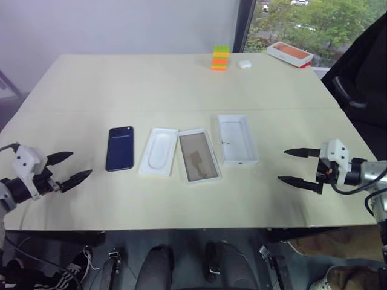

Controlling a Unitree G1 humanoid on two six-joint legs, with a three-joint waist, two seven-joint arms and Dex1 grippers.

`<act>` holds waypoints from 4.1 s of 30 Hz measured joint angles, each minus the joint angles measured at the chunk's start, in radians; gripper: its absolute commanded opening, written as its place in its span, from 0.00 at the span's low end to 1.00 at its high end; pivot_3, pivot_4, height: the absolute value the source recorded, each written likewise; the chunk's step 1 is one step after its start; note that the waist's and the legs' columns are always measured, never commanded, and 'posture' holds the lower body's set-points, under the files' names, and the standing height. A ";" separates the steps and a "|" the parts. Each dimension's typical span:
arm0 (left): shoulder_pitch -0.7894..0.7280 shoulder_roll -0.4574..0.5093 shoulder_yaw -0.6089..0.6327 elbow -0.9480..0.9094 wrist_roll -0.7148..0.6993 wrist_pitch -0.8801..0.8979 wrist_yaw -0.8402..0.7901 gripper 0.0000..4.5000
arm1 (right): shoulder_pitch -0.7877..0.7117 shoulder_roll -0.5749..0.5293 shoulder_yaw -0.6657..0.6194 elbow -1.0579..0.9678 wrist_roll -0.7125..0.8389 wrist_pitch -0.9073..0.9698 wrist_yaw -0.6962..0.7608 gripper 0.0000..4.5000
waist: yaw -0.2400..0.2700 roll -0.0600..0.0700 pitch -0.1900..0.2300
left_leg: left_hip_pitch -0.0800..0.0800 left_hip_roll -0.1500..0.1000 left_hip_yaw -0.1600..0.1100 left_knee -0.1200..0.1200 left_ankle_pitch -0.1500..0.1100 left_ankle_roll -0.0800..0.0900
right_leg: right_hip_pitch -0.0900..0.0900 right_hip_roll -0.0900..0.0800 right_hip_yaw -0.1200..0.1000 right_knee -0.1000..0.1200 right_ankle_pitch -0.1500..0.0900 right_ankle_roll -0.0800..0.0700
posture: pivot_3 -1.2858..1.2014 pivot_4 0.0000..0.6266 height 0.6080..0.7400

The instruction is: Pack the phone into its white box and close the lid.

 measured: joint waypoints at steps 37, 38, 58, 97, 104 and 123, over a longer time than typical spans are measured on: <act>-0.019 -0.018 -0.009 -0.155 -0.053 0.156 0.049 0.99 | -0.040 0.009 0.000 0.001 0.000 0.021 0.017 1.00 | 0.000 0.000 0.000 | 0.000 0.000 0.003 0.000 0.000 0.000 | -0.001 0.001 0.004 0.001 0.001 0.000 | 0.52 0.24 1.00; -0.008 -0.008 -0.020 -0.181 -0.057 0.195 0.046 0.99 | -0.040 0.009 0.001 0.000 0.001 0.033 0.017 1.00 | 0.000 0.000 0.000 | 0.000 0.000 0.003 0.000 0.000 0.000 | -0.001 0.001 0.004 0.001 0.001 0.000 | 0.52 0.24 1.00; -0.156 -0.101 -0.096 -0.442 -0.232 0.698 0.266 0.99 | -0.117 0.060 0.045 -0.132 0.037 0.223 -0.037 1.00 | -0.002 0.000 0.000 | 0.001 0.002 0.002 0.000 0.000 0.000 | -0.001 0.006 0.006 0.001 0.002 -0.003 | 0.52 0.24 1.00; -0.633 -0.399 -0.223 0.017 -0.222 1.135 0.548 0.99 | -0.151 0.206 0.159 -0.439 0.066 0.345 -0.194 1.00 | 0.002 -0.001 -0.001 | 0.007 0.001 0.001 0.001 0.000 0.000 | 0.006 0.006 0.006 0.002 0.004 -0.006 | 0.52 0.24 1.00; -0.634 -0.414 -0.244 0.014 -0.196 1.157 0.545 0.57 | -0.151 0.207 0.160 -0.439 0.066 0.340 -0.208 1.00 | 0.001 -0.001 -0.001 | 0.010 0.001 0.001 0.000 0.000 0.000 | 0.008 0.006 0.006 0.001 0.003 -0.005 | 0.52 0.24 1.00; -0.597 -0.413 -0.129 0.008 -0.244 1.305 0.547 0.01 | -0.145 0.207 0.163 -0.467 0.072 0.367 -0.221 1.00 | -0.009 -0.002 -0.001 | 0.012 0.002 0.001 -0.002 0.000 0.000 | 0.008 0.006 0.007 0.001 0.001 -0.002 | 0.52 0.24 1.00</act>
